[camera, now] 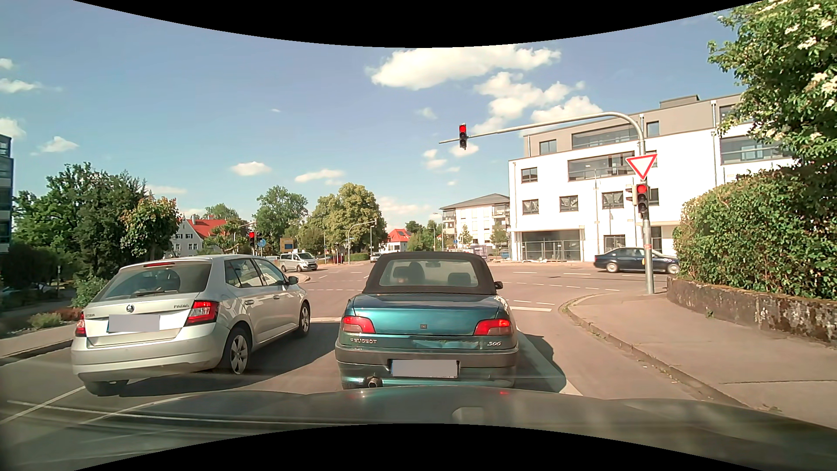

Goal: Follow the waypoints while adhering to traffic rules and regulations

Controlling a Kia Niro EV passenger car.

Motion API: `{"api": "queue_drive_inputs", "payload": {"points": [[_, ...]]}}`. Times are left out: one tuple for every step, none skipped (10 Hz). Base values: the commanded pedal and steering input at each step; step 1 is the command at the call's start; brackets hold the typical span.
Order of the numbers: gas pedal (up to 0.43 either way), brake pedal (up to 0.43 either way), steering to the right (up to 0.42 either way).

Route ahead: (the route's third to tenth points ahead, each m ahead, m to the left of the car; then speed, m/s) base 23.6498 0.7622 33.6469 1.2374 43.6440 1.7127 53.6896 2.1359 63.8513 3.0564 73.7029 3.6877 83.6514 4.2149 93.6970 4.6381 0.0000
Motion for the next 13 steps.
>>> {"api": "queue_drive_inputs", "payload": {"points": [[0.0,0.634,0.004],[0.0,0.634,0.004],[0.0,0.634,0.004],[0.0,0.634,0.004],[0.0,0.634,0.004],[0.0,0.634,0.004],[0.0,0.634,0.003],[0.0,0.634,0.004],[0.0,0.634,0.004],[0.0,0.634,0.004],[0.0,0.634,0.003],[0.0,0.64,0.004],[0.0,0.634,0.004]]}}
